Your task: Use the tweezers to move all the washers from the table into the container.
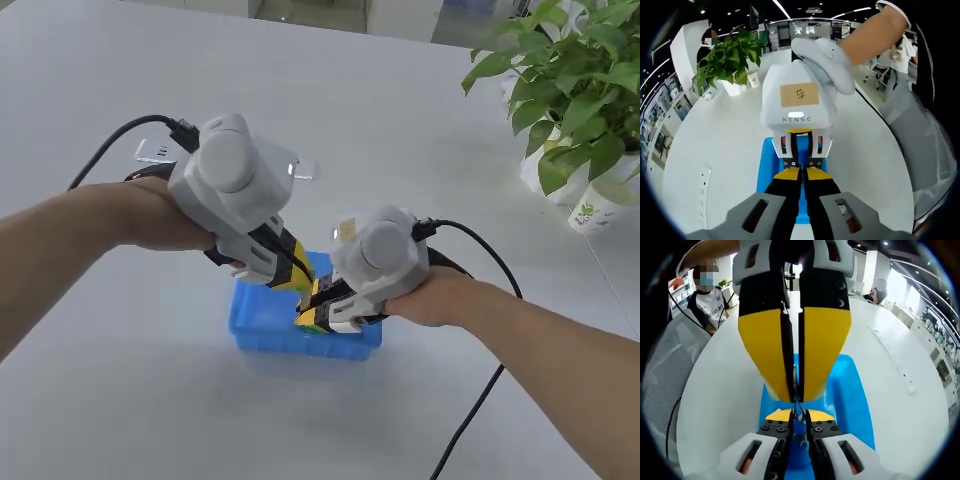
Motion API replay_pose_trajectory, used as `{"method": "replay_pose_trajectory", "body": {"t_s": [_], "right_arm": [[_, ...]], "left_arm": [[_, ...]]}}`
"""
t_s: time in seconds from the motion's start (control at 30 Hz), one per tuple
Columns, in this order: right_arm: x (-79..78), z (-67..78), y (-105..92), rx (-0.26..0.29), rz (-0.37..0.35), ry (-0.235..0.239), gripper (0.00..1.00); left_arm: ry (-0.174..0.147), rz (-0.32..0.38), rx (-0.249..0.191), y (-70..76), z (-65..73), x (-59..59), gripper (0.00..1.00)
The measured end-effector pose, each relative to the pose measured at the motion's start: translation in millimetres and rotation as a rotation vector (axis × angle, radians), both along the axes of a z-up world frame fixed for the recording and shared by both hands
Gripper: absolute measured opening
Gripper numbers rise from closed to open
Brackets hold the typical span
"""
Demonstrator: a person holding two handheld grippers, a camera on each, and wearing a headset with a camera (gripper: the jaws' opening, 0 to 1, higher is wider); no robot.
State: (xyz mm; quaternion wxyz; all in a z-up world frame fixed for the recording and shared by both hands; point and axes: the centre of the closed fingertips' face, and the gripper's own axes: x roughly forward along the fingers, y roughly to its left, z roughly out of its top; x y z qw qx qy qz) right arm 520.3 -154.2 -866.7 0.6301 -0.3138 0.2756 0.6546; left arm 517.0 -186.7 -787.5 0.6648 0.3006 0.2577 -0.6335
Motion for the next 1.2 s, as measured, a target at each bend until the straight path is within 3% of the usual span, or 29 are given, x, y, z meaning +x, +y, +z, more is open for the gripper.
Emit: {"method": "replay_pose_trajectory", "body": {"t_s": [0.3, 0.67, 0.97, 1.2], "right_arm": [[-0.8, 4.8, -0.9, 0.005, 0.001, -0.009, 0.12], [-2.1, 26.2, 1.8, 0.032, -0.002, -0.039, 0.11], [-12.2, 48.8, 2.1, 0.059, -0.002, -0.052, 0.12], [-22.2, 58.3, 1.3, 0.064, 0.001, -0.069, 0.12]], "left_arm": [[-0.001, -0.003, -0.002, 0.2, 4.8, -2.2, 0.05], [-0.011, 0.003, -0.014, 3.7, 25.1, -5.5, 0.05], [-0.013, 0.005, -0.035, 5.3, 46.7, -16.0, 0.05], [-0.014, -0.008, -0.033, 3.8, 55.2, -25.3, 0.05]]}}
